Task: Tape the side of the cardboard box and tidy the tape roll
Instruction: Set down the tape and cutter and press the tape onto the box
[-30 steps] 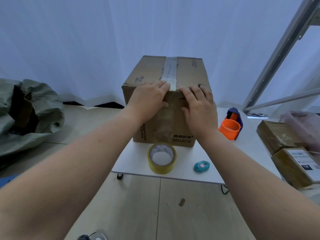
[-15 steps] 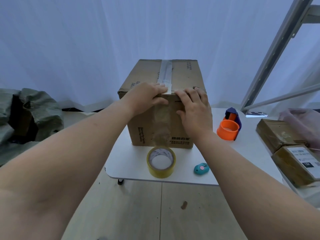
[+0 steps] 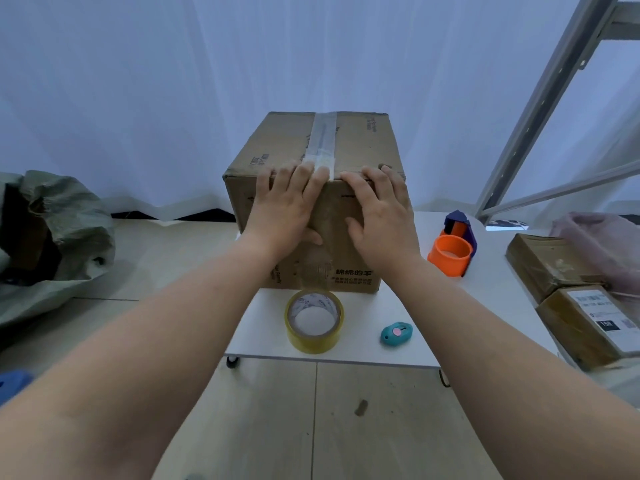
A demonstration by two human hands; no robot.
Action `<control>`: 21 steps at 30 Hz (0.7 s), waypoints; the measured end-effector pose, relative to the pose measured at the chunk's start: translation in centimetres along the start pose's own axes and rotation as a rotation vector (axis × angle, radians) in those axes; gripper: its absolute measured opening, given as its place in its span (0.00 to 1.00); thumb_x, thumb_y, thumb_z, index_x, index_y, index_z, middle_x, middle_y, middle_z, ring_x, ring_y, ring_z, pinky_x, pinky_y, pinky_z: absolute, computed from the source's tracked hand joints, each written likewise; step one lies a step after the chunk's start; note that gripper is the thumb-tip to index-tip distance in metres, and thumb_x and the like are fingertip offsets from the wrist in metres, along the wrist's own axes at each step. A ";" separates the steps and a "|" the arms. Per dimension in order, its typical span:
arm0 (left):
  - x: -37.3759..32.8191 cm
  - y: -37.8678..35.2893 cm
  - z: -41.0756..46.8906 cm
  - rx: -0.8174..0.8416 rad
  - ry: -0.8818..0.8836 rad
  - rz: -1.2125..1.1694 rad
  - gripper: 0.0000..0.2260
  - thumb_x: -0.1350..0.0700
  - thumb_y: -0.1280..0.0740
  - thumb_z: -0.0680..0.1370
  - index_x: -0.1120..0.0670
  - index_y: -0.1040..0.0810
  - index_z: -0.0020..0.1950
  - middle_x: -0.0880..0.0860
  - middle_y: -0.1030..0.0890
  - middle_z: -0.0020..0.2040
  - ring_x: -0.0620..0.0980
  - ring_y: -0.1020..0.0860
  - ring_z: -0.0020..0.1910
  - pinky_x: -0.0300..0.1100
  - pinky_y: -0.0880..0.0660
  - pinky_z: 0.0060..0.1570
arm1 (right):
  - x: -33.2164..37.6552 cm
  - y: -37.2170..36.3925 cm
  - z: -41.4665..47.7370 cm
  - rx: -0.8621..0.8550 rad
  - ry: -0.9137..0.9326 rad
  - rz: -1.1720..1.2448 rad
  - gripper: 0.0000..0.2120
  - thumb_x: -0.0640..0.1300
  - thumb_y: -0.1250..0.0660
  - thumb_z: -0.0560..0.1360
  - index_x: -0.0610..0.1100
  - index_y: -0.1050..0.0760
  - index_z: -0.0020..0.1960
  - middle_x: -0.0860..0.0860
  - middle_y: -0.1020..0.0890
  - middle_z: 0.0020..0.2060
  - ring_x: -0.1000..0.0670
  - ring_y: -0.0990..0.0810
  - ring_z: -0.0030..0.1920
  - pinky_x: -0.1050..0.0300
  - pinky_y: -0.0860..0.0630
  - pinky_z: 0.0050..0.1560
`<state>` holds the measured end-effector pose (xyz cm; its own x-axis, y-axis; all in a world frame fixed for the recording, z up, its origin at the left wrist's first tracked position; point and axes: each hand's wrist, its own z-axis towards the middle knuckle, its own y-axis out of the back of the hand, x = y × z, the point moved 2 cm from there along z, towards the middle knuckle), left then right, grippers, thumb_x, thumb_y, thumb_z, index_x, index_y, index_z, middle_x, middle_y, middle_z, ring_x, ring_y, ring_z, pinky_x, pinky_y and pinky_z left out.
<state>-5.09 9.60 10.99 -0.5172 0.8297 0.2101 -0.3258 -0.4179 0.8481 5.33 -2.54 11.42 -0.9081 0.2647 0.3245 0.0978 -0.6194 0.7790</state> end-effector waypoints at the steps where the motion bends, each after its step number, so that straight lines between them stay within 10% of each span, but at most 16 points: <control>1: 0.3 0.1 0.0 -0.022 -0.011 -0.022 0.47 0.37 0.24 0.59 0.49 0.46 0.68 0.56 0.30 0.67 0.55 0.38 0.66 0.52 0.48 0.63 | 0.0 -0.1 0.0 0.003 0.000 -0.005 0.27 0.42 0.35 0.73 0.51 0.37 0.70 0.47 0.34 0.69 0.43 0.44 0.73 0.43 0.45 0.74; 9: 3.9 1.9 1.8 -0.101 0.004 -0.370 0.18 0.48 0.31 0.74 0.54 0.21 0.62 0.54 0.19 0.55 0.60 0.26 0.56 0.52 0.34 0.58 | 0.6 -1.0 2.0 0.046 0.073 -0.090 0.29 0.41 0.34 0.73 0.52 0.39 0.72 0.46 0.34 0.69 0.42 0.43 0.72 0.44 0.42 0.72; 21: 7.4 1.2 3.1 0.069 0.136 -0.277 0.19 0.51 0.43 0.82 0.54 0.32 0.72 0.56 0.29 0.71 0.56 0.32 0.70 0.49 0.39 0.70 | 2.5 -4.7 6.7 0.152 0.119 -0.155 0.31 0.39 0.42 0.77 0.54 0.48 0.75 0.48 0.42 0.74 0.43 0.49 0.75 0.45 0.47 0.74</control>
<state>-6.88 16.36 15.09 -0.5192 0.8492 -0.0966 -0.4174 -0.1533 0.8957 5.35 6.03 12.18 -0.9578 0.2533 0.1357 0.0051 -0.4573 0.8893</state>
